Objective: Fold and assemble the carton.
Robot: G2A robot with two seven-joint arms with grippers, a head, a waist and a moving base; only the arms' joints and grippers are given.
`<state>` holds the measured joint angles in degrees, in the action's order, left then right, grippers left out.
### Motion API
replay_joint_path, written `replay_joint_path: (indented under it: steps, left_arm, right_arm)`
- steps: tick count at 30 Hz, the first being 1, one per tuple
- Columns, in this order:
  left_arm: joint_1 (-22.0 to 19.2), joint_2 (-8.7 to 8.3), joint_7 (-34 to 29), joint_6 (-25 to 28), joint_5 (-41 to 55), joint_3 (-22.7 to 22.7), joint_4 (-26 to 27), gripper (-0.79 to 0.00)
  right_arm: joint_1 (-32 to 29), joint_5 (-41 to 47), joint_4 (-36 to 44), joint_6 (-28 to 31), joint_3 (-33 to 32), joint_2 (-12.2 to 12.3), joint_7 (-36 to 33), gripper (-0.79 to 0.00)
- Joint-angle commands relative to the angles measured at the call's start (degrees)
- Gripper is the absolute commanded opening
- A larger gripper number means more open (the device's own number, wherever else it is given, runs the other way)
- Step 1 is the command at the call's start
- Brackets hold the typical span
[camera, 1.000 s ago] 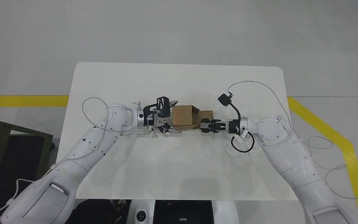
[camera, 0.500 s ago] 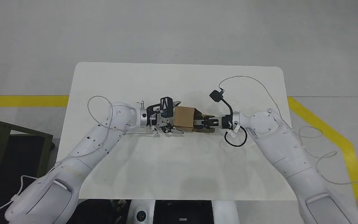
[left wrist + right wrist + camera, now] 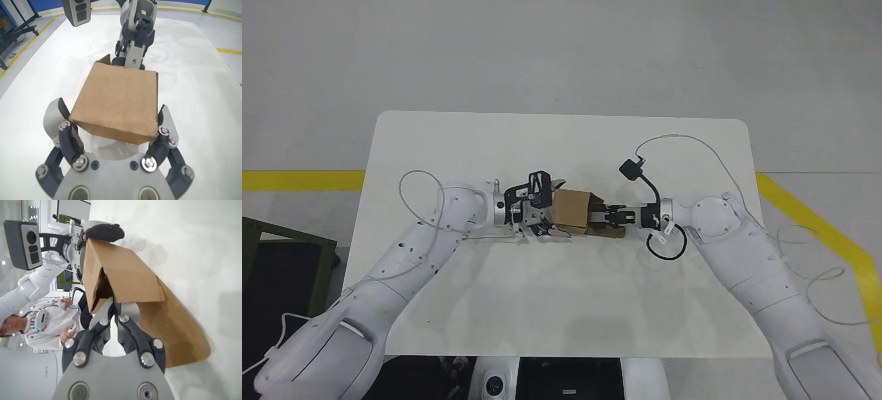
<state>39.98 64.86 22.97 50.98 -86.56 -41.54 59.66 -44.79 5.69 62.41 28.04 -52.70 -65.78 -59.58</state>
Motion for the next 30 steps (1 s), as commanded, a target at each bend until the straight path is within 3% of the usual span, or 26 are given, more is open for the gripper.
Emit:
replay_joint_path:
  steps: [1, 11, 30]
  left_arm:
    - [0.1, 0.02, -0.2, -0.1, 0.2, -0.2, -0.1, 0.0]
    - [0.7, 0.08, -1.1, 0.1, 0.6, -1.1, 0.4, 0.0]
    - [1.5, 0.16, -2.2, 0.6, 0.2, -2.3, 1.4, 0.0]
  right_arm:
    - [-0.6, 0.0, 0.6, -0.4, -1.5, 0.6, -0.5, -0.785]
    - [-1.3, -0.9, 0.9, -2.1, -4.6, 1.7, 0.0, -0.785]
    - [3.5, 2.3, -5.0, -0.9, 2.1, -1.3, -2.4, -0.785]
